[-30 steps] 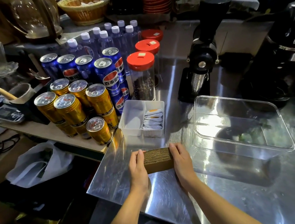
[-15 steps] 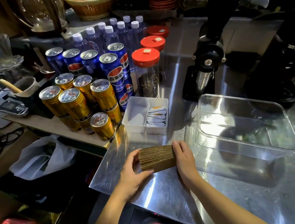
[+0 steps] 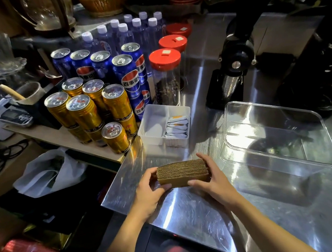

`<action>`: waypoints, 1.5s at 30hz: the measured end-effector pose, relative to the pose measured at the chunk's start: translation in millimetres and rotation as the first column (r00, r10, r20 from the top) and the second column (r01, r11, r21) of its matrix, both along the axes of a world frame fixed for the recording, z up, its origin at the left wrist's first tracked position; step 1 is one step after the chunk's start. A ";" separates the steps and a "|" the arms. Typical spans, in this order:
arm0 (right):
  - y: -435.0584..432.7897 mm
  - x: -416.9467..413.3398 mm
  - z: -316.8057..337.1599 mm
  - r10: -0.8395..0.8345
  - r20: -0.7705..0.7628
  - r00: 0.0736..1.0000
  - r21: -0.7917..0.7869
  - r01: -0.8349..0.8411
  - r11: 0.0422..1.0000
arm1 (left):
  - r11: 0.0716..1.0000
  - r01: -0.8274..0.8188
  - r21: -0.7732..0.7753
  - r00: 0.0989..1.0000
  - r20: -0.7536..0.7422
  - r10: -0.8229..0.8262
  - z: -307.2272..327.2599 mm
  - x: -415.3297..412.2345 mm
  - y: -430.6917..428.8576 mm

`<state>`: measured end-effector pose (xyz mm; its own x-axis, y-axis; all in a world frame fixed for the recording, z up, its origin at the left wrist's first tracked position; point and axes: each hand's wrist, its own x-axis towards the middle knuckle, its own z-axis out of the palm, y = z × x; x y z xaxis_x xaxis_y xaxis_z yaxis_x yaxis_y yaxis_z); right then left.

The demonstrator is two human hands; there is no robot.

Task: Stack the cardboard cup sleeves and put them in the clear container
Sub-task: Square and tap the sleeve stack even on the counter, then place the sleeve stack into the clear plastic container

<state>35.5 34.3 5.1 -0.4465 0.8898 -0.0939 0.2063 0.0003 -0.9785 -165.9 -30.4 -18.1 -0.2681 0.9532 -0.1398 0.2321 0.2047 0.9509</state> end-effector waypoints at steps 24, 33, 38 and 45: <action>42.2 60.3 102.1 -0.189 -0.314 0.930 0.257 0.275 0.926 | 0.933 0.003 0.359 0.986 0.152 -0.062 117.3 41.2 69.6; 77.4 130.0 121.7 -0.491 -0.406 0.771 -0.041 0.522 0.852 | 0.910 0.134 0.392 0.956 0.192 -0.224 157.6 129.2 144.5; 95.1 162.2 113.0 -0.663 -0.295 0.688 -0.339 0.574 0.746 | 0.962 0.230 0.144 0.928 0.266 -0.262 141.2 172.3 176.8; 122.8 179.5 79.9 -0.745 -0.076 0.662 -0.502 0.620 0.603 | 0.951 0.256 -0.173 0.951 0.223 -0.215 97.6 201.0 207.8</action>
